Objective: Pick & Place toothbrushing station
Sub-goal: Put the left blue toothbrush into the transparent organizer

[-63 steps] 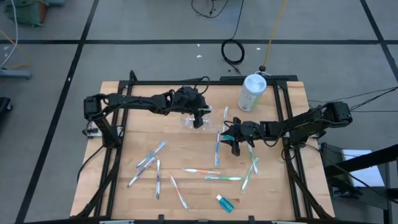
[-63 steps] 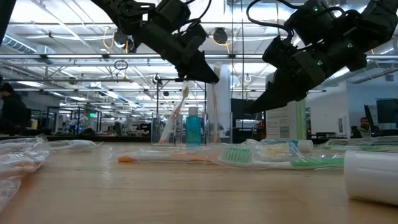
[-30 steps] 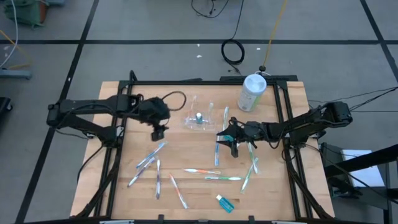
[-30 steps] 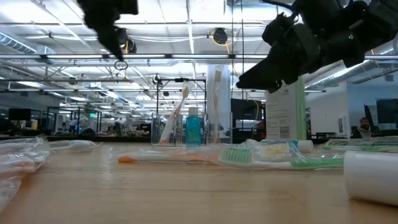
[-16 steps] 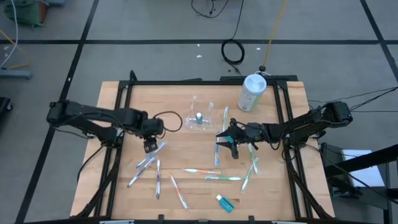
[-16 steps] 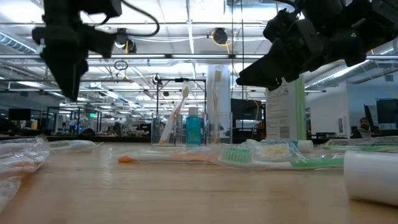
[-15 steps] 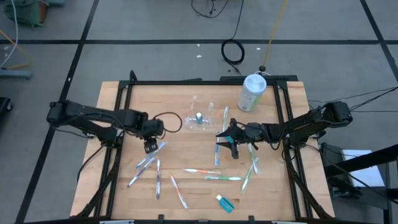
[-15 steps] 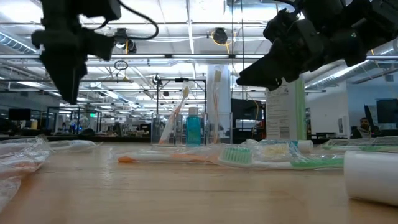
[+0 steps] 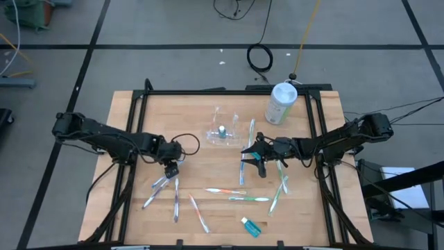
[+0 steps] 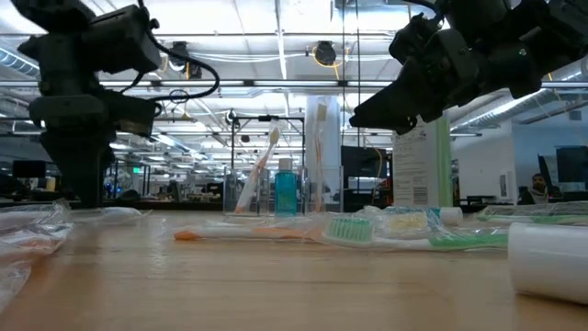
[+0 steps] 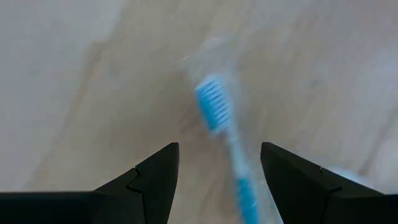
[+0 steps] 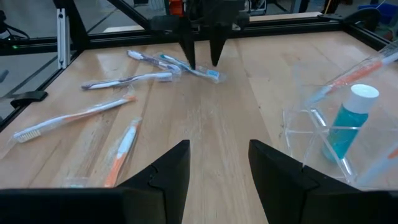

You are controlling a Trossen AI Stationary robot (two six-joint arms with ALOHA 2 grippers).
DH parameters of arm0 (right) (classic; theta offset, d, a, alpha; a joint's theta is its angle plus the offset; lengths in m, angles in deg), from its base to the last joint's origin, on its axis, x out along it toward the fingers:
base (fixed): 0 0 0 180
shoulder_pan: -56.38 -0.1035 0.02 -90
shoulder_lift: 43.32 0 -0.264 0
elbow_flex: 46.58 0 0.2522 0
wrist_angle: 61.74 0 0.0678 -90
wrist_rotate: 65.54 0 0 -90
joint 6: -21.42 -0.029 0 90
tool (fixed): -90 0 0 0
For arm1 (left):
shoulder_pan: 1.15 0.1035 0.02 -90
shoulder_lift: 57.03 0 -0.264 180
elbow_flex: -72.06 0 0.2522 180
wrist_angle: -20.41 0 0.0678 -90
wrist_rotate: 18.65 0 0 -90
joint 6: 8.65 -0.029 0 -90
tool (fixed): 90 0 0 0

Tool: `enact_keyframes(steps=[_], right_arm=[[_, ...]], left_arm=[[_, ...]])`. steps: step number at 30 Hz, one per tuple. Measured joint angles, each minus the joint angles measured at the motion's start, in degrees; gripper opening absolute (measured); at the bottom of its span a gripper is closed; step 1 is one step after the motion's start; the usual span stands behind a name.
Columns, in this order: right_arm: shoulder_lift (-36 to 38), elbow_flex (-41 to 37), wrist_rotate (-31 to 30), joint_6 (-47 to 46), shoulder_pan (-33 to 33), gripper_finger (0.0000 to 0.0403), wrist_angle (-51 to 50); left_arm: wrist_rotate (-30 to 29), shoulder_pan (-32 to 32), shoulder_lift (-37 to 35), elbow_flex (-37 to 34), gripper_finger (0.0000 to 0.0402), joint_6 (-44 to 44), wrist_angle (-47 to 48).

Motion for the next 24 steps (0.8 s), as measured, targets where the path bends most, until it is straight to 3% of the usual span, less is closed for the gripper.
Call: enact_keyframes(steps=[5, 13, 24], right_arm=[[0.0, 0.0, 0.0, 0.0, 0.0, 0.0155, 0.0], [0.0, 0.0, 0.0, 0.0, 0.0, 0.0155, 0.0], [0.0, 0.0, 0.0, -0.2, 0.0, 0.0155, 0.0]], left_arm=[[1.0, -0.9, 0.0, -3.6, 0.0234, 0.9, -6.0], [-1.7, -2.3, -0.2, -5.7, 0.0227, -0.1, -7.6], [-6.7, -3.8, 0.0, -5.9, 0.0094, 1.7, -8.6]])
